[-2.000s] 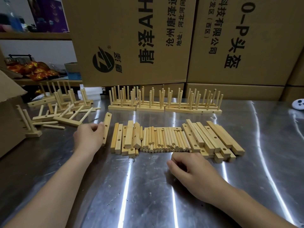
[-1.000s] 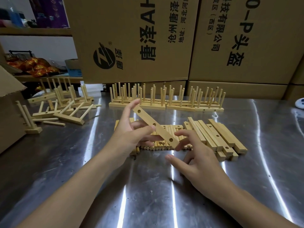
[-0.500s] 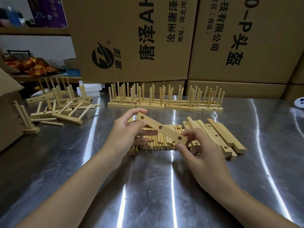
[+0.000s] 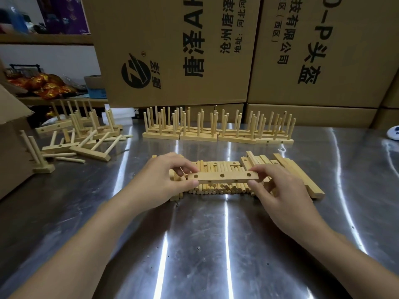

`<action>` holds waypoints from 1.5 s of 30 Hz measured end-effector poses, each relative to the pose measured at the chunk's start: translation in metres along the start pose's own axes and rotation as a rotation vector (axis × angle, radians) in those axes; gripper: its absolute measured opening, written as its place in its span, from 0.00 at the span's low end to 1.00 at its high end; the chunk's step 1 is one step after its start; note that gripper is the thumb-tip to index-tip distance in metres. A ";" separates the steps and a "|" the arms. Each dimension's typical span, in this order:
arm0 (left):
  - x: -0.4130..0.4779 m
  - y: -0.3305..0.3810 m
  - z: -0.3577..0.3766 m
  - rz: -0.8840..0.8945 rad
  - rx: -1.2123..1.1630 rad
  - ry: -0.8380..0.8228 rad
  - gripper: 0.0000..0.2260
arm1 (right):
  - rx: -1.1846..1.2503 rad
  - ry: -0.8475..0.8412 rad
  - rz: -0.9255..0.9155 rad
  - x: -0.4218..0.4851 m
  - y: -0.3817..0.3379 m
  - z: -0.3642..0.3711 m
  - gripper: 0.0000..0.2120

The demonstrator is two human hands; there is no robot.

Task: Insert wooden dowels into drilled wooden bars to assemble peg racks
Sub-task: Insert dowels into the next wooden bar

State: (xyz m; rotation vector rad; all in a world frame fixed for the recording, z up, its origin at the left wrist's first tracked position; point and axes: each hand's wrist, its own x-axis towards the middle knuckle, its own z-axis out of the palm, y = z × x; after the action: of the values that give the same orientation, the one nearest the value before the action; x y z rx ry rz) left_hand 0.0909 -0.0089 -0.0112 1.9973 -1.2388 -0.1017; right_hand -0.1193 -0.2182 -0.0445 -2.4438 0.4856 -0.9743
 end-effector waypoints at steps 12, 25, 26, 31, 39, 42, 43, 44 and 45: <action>-0.002 -0.008 0.003 -0.010 0.307 -0.206 0.11 | -0.433 -0.412 -0.101 -0.002 -0.007 -0.013 0.15; -0.006 0.010 0.001 0.258 -0.044 0.537 0.19 | 0.022 0.105 0.086 0.003 -0.003 -0.015 0.19; -0.006 0.009 0.002 0.258 -0.038 0.539 0.19 | 0.022 0.101 0.086 0.003 -0.002 -0.014 0.19; -0.004 0.005 0.003 0.250 -0.018 0.544 0.18 | -0.051 0.074 0.029 0.005 0.004 -0.012 0.14; -0.004 0.003 0.004 0.243 0.035 0.556 0.18 | -0.297 -0.002 -0.090 0.002 0.015 0.000 0.08; -0.001 -0.001 0.009 0.227 0.063 0.586 0.19 | -0.300 -0.024 -0.094 0.003 0.014 0.004 0.08; 0.000 -0.002 0.012 0.217 0.086 0.590 0.19 | -0.299 -0.028 -0.092 0.003 0.014 0.005 0.08; 0.001 -0.003 0.016 0.209 0.132 0.582 0.18 | -0.298 -0.031 -0.091 0.003 0.013 0.006 0.09; 0.002 -0.005 0.021 0.200 0.181 0.564 0.16 | -0.296 -0.032 -0.095 0.002 0.012 0.008 0.09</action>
State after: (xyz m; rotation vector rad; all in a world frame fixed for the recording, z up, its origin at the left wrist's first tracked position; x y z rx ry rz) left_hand 0.0860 -0.0209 -0.0283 1.8510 -1.0870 0.6482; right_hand -0.1140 -0.2272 -0.0549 -2.7646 0.5407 -0.9574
